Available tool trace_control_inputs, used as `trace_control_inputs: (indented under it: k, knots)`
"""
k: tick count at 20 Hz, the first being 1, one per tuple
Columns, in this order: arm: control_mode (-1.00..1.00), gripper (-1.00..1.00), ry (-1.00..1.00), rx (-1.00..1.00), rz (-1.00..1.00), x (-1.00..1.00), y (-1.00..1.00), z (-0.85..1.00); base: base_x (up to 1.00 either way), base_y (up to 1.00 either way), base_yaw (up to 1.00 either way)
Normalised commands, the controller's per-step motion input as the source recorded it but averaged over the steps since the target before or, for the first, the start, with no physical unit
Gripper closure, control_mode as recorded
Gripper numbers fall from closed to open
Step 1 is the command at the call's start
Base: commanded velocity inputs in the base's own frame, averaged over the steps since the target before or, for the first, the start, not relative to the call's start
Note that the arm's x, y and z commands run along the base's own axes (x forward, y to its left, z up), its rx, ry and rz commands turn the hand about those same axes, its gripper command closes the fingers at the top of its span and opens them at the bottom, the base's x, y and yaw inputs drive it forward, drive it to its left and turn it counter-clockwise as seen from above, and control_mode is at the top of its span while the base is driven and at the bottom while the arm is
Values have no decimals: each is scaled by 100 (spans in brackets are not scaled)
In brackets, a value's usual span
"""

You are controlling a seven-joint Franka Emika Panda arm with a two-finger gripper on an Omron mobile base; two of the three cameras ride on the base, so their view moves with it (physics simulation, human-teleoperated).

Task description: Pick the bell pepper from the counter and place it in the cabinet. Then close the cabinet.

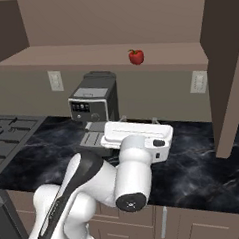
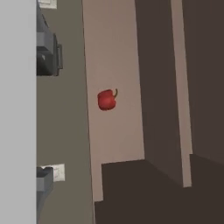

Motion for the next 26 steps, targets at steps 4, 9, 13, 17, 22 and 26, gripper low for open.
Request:
trace_control_inputs:
  k: [4,9,13,17,22,26]
  knots:
    - [-100,-100,-15,6,4,0,-53,-1,0,0,0]
    - [-100,-100,-3,3,5,5,-46,0,0,0,0]
    - [-100,-100,2,4,3,24,-36,0,0,0,0]
    - [-100,-100,1,0,0,9,-39,-9,0,0,0]
    - [-100,-100,-1,0,0,5,-50,-16,0,0,0]
    - [-100,-100,-7,-4,0,13,-46,-25,0,0,0]
